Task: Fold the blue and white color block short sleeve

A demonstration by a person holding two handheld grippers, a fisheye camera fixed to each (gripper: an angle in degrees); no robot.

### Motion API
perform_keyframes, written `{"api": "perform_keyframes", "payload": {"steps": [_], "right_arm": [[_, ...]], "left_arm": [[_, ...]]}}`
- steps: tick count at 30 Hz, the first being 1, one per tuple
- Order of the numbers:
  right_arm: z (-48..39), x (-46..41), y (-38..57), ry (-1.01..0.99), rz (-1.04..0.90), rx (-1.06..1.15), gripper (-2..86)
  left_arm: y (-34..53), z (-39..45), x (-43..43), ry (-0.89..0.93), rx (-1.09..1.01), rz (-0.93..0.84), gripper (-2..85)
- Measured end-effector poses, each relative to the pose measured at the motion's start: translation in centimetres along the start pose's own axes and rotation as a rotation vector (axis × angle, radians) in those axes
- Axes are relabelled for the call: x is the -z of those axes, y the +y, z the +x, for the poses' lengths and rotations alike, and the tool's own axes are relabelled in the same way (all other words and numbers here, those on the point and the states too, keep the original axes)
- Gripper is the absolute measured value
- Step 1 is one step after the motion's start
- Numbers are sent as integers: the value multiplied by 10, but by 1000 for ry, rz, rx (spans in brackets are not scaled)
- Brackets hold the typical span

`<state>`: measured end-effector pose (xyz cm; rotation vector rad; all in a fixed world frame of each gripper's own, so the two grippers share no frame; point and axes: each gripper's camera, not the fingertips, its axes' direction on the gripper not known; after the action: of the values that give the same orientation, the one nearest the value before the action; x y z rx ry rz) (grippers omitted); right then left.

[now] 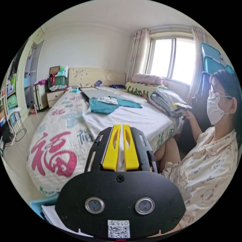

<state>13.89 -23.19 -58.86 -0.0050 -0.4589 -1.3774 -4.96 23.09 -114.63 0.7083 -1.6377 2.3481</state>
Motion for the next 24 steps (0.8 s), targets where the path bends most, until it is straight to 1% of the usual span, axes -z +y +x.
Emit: {"api": "perform_keyframes", "payload": {"steps": [2, 3, 4, 5, 6, 8, 9, 10, 11, 12, 14, 17, 19, 22, 24], "right_arm": [[-14, -50, -38, -95, -19, 164, 67], [-16, -64, -46, -130, -24, 201, 69], [-19, -95, -62, -193, -41, 277, 74], [-19, -127, -77, -218, -95, 334, 75], [-18, -142, -84, -223, -126, 356, 75], [-8, -194, -108, -270, -234, 416, 78], [-4, -204, -113, -286, -250, 421, 78], [4, -221, -121, -324, -277, 434, 80], [12, -235, -126, -367, -311, 444, 82], [16, -241, -127, -390, -328, 446, 85], [31, -257, -125, -463, -364, 437, 95], [38, -258, -96, -534, -289, 415, 100], [30, -260, -87, -536, -338, 466, 99], [25, -255, -106, -469, -334, 413, 85], [15, -261, -102, -462, -372, 449, 67]], "left_arm": [[-51, 19, -80, 119, 12, 34, 2], [-63, 22, -105, 155, 20, 35, 6], [-88, 26, -160, 214, 44, 21, 15], [-112, 28, -220, 249, 79, -23, 37], [-125, 30, -251, 263, 89, -51, 48], [-168, 36, -372, 310, 133, -171, 62], [-178, 37, -400, 321, 142, -203, 66], [-196, 41, -455, 330, 146, -267, 76], [-211, 42, -503, 298, 161, -322, 87], [-216, 42, -524, 274, 174, -342, 90], [-228, 44, -598, 220, 187, -432, 100], [-227, 42, -659, 135, 191, -520, 109], [-224, 42, -681, 126, 189, -541, 110], [-218, 51, -714, 121, 169, -608, 110], [-217, 59, -726, 119, 150, -619, 106]]}}
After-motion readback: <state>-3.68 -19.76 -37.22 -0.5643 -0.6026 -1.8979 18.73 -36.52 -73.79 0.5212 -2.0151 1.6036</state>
